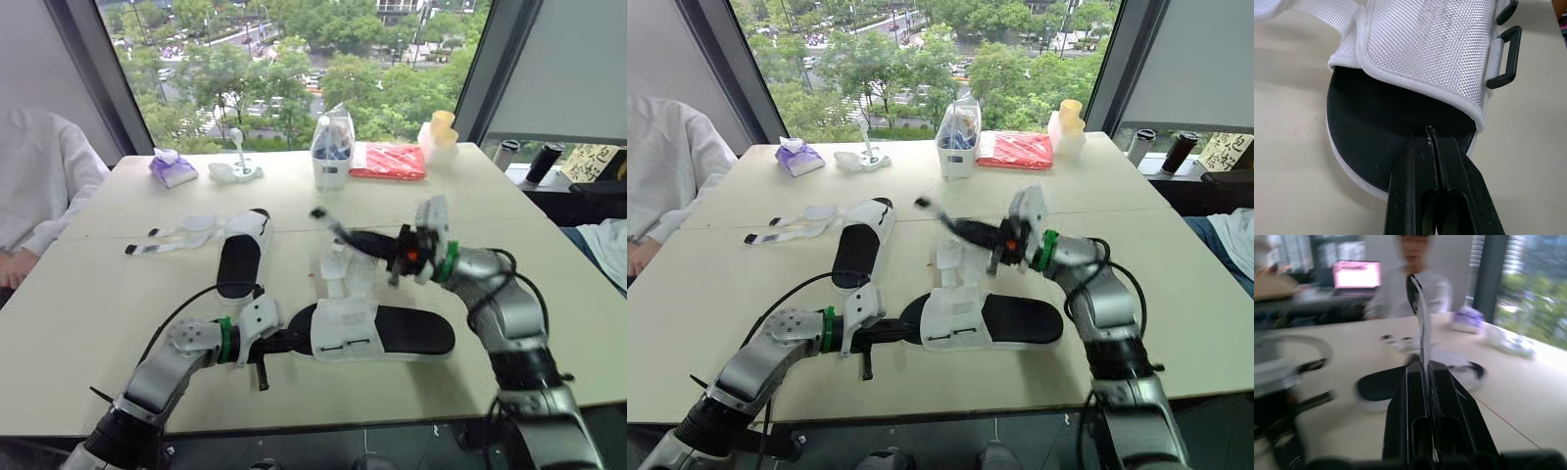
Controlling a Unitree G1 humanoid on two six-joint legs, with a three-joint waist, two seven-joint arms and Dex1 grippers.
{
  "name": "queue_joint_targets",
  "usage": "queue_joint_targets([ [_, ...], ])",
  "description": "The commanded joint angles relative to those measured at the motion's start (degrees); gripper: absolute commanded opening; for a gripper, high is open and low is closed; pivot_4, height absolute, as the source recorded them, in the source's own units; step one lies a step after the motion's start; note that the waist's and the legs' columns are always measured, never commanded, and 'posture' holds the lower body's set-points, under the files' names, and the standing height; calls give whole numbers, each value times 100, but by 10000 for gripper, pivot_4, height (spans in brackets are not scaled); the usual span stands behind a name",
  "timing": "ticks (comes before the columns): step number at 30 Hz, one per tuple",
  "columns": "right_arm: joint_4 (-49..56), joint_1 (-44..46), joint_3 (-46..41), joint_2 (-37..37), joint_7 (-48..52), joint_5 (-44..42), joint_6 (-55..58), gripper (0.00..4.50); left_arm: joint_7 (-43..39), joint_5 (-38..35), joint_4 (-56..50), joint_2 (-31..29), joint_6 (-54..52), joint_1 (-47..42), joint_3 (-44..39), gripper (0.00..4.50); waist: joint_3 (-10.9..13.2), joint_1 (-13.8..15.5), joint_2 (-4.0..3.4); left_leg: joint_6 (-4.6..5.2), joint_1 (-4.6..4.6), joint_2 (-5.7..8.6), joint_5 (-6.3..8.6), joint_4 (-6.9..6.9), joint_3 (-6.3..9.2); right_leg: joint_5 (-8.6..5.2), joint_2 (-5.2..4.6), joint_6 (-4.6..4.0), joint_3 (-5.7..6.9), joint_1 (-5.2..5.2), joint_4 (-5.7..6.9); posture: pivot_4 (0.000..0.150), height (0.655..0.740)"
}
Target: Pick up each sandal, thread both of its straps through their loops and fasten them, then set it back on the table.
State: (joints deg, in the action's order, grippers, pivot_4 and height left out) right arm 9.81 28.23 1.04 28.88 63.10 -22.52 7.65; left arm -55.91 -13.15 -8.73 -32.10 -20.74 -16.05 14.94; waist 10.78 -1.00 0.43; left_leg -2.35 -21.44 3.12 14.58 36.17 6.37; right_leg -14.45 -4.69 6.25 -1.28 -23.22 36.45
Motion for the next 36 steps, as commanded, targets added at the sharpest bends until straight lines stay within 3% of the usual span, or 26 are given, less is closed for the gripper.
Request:
queue_joint_targets([
  [1,1039,-668,79,269,379,-16,-741,462,-169,96,211,-109,-32,56,131,0,-2,6,4,0,1,-2,0,-2,1,0,1,0,1,4,-7,1500,7400],
  [3,1186,-1035,230,412,674,173,-1407,462,-207,110,292,-94,-9,10,136,0,-3,1,3,0,3,-5,0,-2,0,-1,1,-1,1,7,-11,1500,7400],
  [6,1010,-1437,500,617,1090,617,-2672,9246,-247,129,396,-55,3,-80,160,0,-3,5,4,0,5,-6,0,-1,-1,-1,0,-1,1,10,-13,1500,7400],
  [10,410,-1534,564,833,1207,1006,-3907,28492,-279,138,449,-8,6,-149,188,0,-2,21,6,0,5,-5,0,1,-3,-1,-1,-1,1,13,-15,1500,7400],
  [13,500,-2125,316,1340,1087,1084,-3715,44507,-288,110,426,25,-16,-178,178,0,-3,55,7,0,4,-5,0,2,-2,-1,-3,-2,0,13,-16,1500,7400],
  [15,675,-2466,159,1585,910,976,-3329,44507,-274,98,398,44,-22,-178,174,0,-2,60,9,0,0,-6,0,0,4,-2,-3,-1,3,15,-19,1500,7400],
  [19,1923,-3558,-530,2285,5,-628,-87,44507,-236,15,252,140,-110,-227,150,0,-3,92,4,2,-3,-7,1,1,6,-3,-12,-2,-2,15,-21,1500,7400],
  [22,2673,-4046,-777,2797,-1260,-3064,2412,44507,-243,30,167,198,-152,-227,219,0,-4,129,10,2,-2,-8,1,4,6,-14,-16,-25,-4,17,-25,1500,7400],
  [27,2893,-4205,-827,2871,-2344,-5233,3837,44507,-233,89,173,255,-178,-229,290,0,-4,180,18,5,-5,-8,3,6,4,-15,-22,-26,1,24,-37,1500,7400],
  [31,2673,-3934,-550,2391,-3362,-5745,4179,44507,-205,108,212,282,-184,-256,297,0,-7,181,29,14,-9,-3,8,5,-2,-16,-28,-21,3,24,-47,1500,7400],
  [36,2163,-3307,47,1652,-4085,-5347,4539,44507,-146,186,255,296,-140,-258,334,0,-8,180,29,15,-9,-2,8,8,0,-16,-29,-20,6,25,-47,1500,7400],
])
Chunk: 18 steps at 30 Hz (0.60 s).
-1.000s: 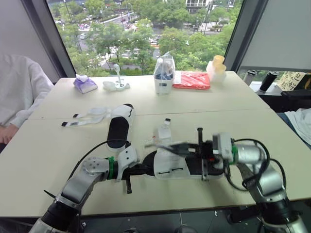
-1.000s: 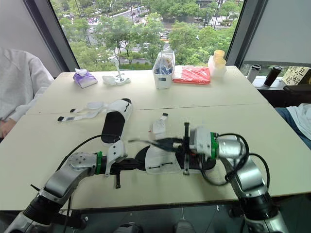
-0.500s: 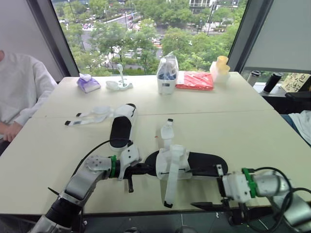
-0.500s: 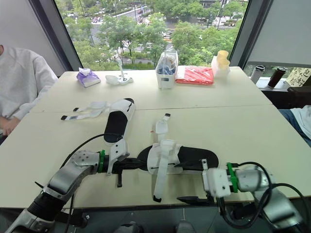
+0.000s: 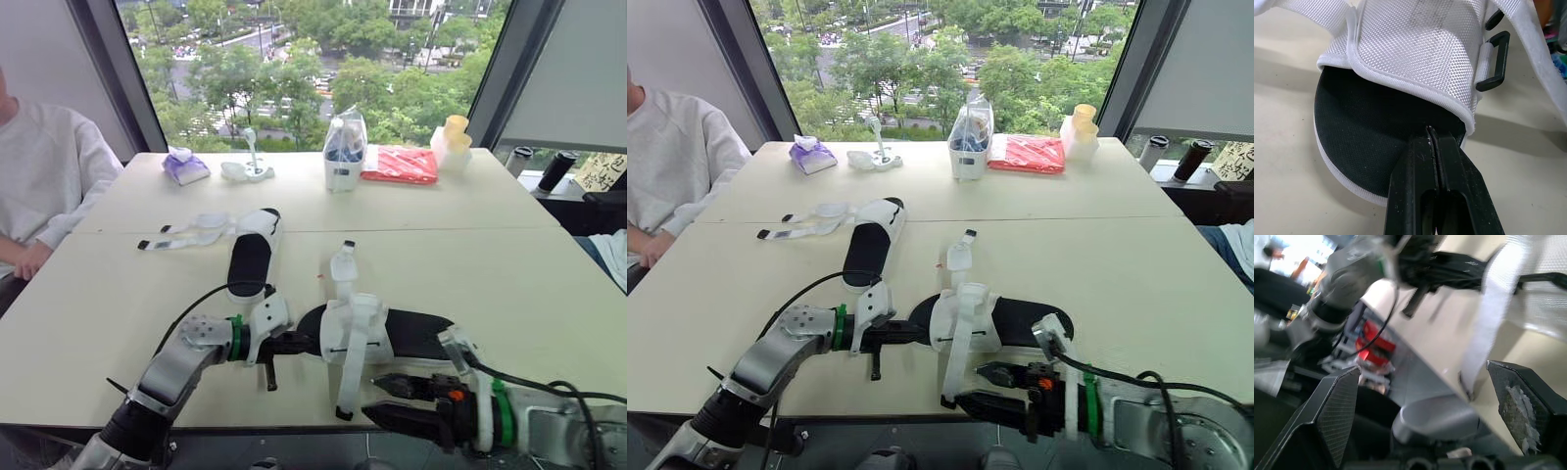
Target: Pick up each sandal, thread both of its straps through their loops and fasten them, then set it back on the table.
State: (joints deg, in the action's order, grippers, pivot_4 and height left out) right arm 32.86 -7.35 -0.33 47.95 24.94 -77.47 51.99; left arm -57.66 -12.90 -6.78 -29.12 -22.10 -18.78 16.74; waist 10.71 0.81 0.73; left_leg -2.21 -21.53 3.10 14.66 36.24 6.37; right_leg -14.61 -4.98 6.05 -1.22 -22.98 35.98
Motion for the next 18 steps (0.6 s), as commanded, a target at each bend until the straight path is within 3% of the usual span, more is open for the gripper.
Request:
queue_joint_targets([
  [1,-223,347,249,-359,-330,153,181,44507,30,200,65,-18,37,20,186,0,-1,0,-2,0,0,0,0,0,-1,0,0,0,0,0,0,1500,7400],
  [10,-758,900,493,-1104,-470,486,521,44507,90,201,9,11,-2,44,171,0,-1,1,-2,0,1,2,0,0,2,0,1,2,2,1,0,1500,7400],
  [13,-753,913,491,-1281,-452,581,552,36417,121,195,-29,-8,-30,75,139,0,-1,1,-3,0,1,2,0,-1,3,2,1,7,3,1,1,1500,7400],
  [18,-674,913,361,-1354,-500,516,704,10281,153,197,-56,-22,-53,98,119,0,-2,-3,-3,1,1,2,0,-1,3,1,1,4,3,1,1,1500,7400],
])
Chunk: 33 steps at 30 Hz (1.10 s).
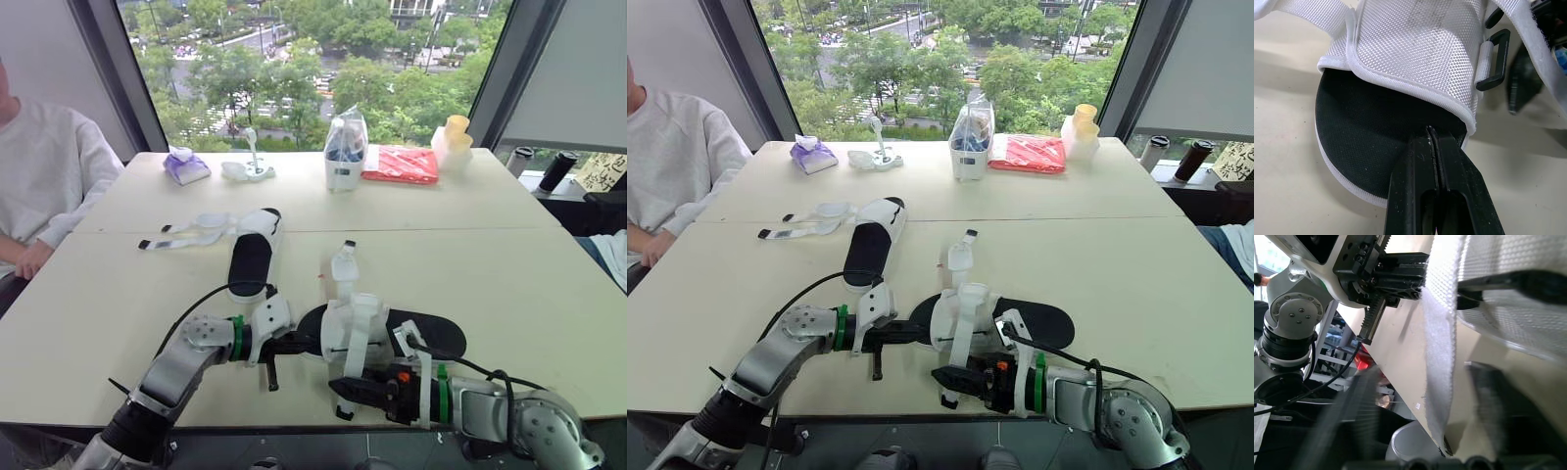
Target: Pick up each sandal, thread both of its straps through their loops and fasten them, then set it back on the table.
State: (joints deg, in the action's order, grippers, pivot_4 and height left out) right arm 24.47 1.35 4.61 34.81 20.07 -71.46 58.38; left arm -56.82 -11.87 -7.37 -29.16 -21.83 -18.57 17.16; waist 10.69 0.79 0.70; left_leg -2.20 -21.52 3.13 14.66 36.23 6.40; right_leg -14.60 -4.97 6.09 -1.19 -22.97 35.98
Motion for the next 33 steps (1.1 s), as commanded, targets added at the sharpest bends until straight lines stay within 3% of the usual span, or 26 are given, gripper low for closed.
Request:
queue_joint_targets([
  [1,194,48,-149,-22,-9,-112,119,4704,76,94,5,-14,-80,75,75,0,0,-1,0,0,0,0,0,0,0,0,0,0,0,0,0,1500,7400],
  [2,245,58,-155,9,8,-114,164,358,82,96,9,-10,-79,73,75,0,0,-1,0,0,0,0,0,0,0,0,0,0,0,0,0,1500,7400],
  [4,349,139,-219,106,17,-205,290,358,89,103,39,-2,-56,67,74,0,0,-1,0,0,0,0,0,0,0,0,0,0,0,0,0,1500,7400],
  [7,316,550,-624,487,100,-1029,607,358,92,110,85,-5,-18,58,61,0,1,-6,-1,0,-1,1,0,1,-1,0,-2,-1,-1,0,0,1500,7400],
  [12,-234,1923,-1263,1614,1038,-2396,1079,358,86,127,183,-31,51,18,39,0,4,-6,-3,1,-1,1,0,5,-4,0,-2,0,1,2,0,1500,7400],
  [16,-321,2540,-777,1606,1563,-1185,914,358,132,207,329,-6,151,-64,64,0,0,-7,6,4,-4,-6,2,-6,6,-1,9,2,31,10,-12,1500,7400],
  [24,-1887,3472,229,1343,3171,860,414,358,122,180,318,-15,131,-77,80,0,1,-8,3,6,-25,1,3,7,2,12,-2,17,19,-15,-8,1500,7400],
  [33,-2400,3582,237,1220,3969,1472,704,358,215,157,152,-42,63,50,33,0,1,-12,1,5,-51,2,2,4,7,14,-2,22,20,-47,-1,1500,7400],
])
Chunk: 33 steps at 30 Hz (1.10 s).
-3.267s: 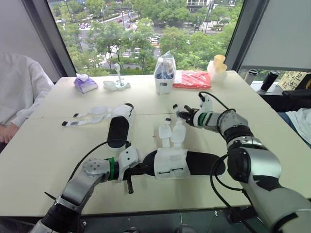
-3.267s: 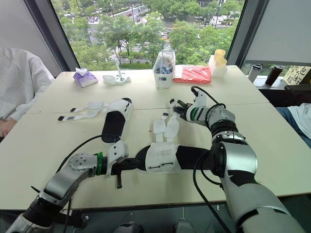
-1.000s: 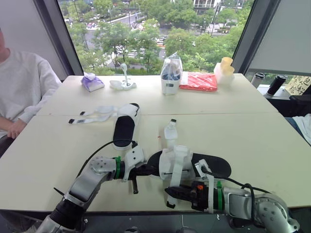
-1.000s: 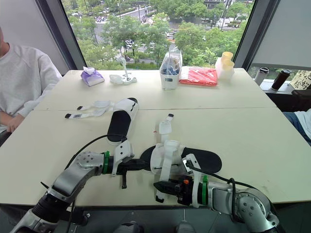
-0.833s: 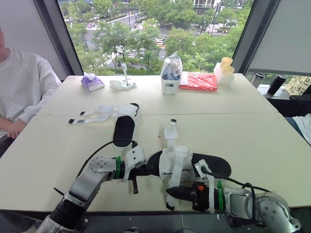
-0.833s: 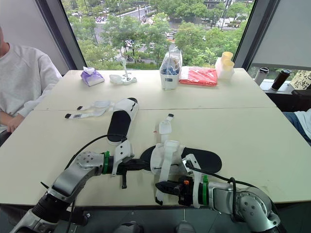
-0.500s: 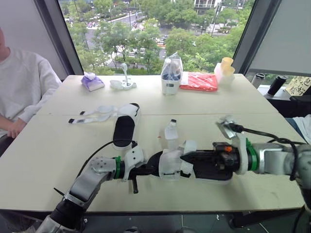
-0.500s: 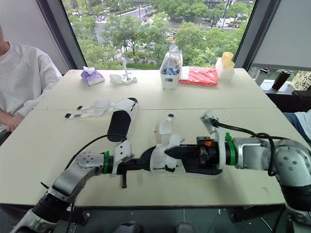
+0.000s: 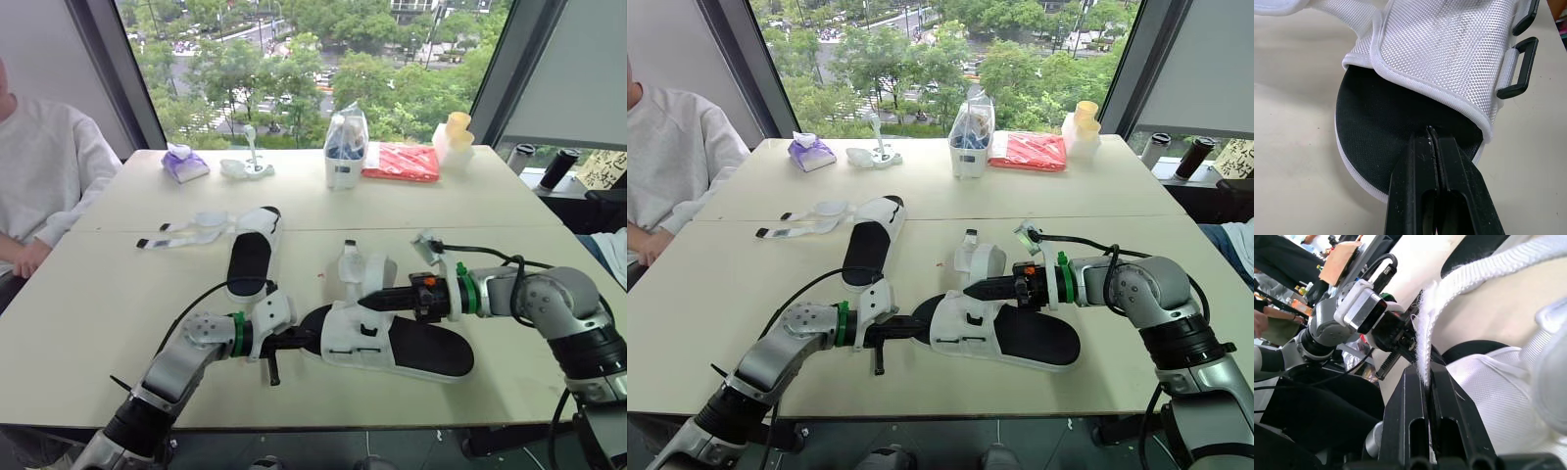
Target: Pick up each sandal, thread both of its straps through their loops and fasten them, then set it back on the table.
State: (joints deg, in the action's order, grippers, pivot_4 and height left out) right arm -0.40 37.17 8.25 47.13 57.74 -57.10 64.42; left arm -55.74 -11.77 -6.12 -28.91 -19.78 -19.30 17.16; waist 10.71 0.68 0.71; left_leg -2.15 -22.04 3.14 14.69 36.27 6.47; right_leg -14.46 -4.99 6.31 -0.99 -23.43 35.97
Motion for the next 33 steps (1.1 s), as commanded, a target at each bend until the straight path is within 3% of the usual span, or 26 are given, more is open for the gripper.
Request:
queue_joint_targets([
  [1,94,-20,-154,-37,216,54,133,358,119,147,19,-67,-145,132,36,0,0,0,0,0,0,0,0,0,0,0,0,0,0,0,0,1500,7400],
  [11,338,-384,-413,-275,69,24,681,358,159,177,36,-82,-119,182,99,0,-1,0,-2,0,-1,0,0,-1,0,0,-1,0,1,0,0,1500,7400],
  [22,646,-652,-138,-388,29,840,37,358,135,190,127,-92,-55,173,104,0,-3,-4,-2,0,1,1,0,0,0,0,0,0,2,2,1,1500,7400],
  [33,926,-628,-397,-483,-84,819,126,358,138,181,165,-85,-27,205,105,0,-3,-30,-2,0,2,0,0,-3,1,0,1,0,2,0,2,1500,7400],
])
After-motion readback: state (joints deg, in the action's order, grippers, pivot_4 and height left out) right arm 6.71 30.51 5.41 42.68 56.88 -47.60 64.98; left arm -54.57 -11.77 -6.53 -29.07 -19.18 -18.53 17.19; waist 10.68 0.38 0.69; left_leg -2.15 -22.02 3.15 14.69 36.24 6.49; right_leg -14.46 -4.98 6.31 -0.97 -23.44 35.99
